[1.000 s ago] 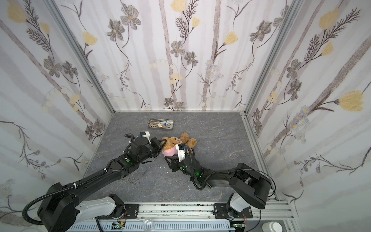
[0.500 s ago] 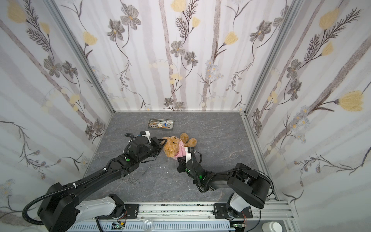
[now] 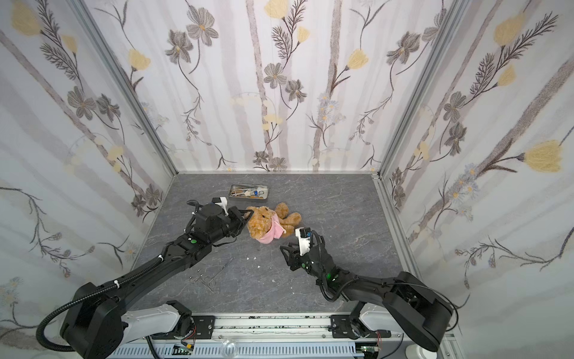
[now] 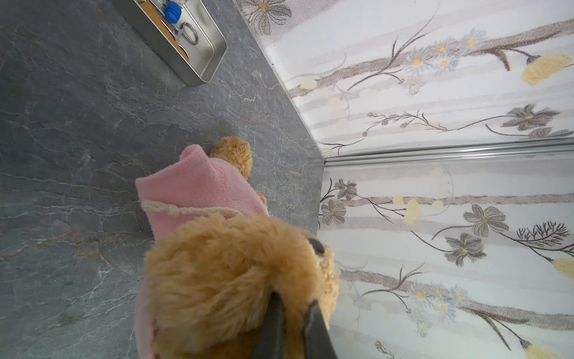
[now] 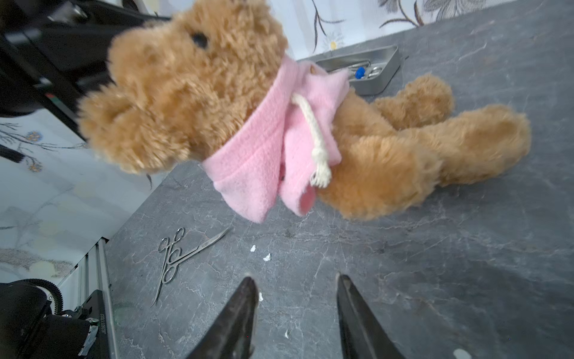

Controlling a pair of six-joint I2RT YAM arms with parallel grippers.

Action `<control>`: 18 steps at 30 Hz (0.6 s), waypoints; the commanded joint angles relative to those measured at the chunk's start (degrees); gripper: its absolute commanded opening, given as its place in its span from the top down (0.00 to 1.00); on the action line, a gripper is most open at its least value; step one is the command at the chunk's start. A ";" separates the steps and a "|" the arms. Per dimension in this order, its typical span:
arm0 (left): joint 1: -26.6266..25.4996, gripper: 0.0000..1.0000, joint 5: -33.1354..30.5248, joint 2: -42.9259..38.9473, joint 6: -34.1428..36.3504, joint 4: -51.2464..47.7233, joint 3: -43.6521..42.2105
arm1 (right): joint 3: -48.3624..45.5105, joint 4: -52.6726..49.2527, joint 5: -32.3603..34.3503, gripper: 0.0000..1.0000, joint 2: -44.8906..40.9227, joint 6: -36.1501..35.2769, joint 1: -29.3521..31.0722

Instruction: Dress the teddy bear

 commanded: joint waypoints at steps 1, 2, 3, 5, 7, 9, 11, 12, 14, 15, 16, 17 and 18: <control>1.57 1.00 10.52 1.49 5.38 5.04 1.37 | 1.56 -12.27 -9.02 0.54 -7.11 -6.07 -6.09; 1.61 1.00 12.95 1.89 5.81 5.50 2.05 | 2.34 -14.72 -9.19 0.53 -9.38 -6.21 -8.43; 1.41 1.00 15.62 3.83 6.12 5.86 2.97 | 3.10 -16.48 -8.93 0.53 -11.13 -5.68 -10.80; 1.00 1.00 20.28 6.36 6.01 6.08 4.69 | 4.49 -17.79 -9.80 0.52 -12.49 -3.89 -15.36; 0.47 1.00 22.72 8.13 6.06 6.52 5.51 | 5.50 -16.41 -11.21 0.51 -11.29 -2.05 -18.50; 0.41 1.00 22.38 9.54 7.05 6.83 5.20 | 7.73 -15.89 -10.60 0.53 -7.14 -0.71 -19.24; 0.53 1.00 21.89 11.30 9.38 7.06 4.92 | 9.73 -15.57 -9.96 0.60 -2.01 1.18 -19.17; 0.60 1.00 21.92 12.38 10.48 7.06 4.91 | 10.10 -14.58 -9.52 0.64 0.62 3.18 -19.17; 0.62 1.00 21.92 14.68 12.67 7.23 4.92 | 9.00 -9.58 -9.86 0.70 4.93 6.63 -19.09; 0.62 1.00 21.67 15.69 13.52 7.24 4.69 | 8.16 -6.03 -10.50 0.72 7.22 8.13 -18.80; 0.62 1.00 21.37 16.60 14.22 7.60 4.35 | 7.60 -3.51 -10.44 0.73 9.45 9.17 -18.34; 0.58 1.00 21.06 17.11 15.06 7.91 4.18 | 7.47 -2.18 -9.99 0.74 11.34 9.68 -17.83; 0.66 1.00 20.59 17.61 16.00 8.09 3.88 | 7.51 -1.06 -9.49 0.75 13.35 9.93 -17.07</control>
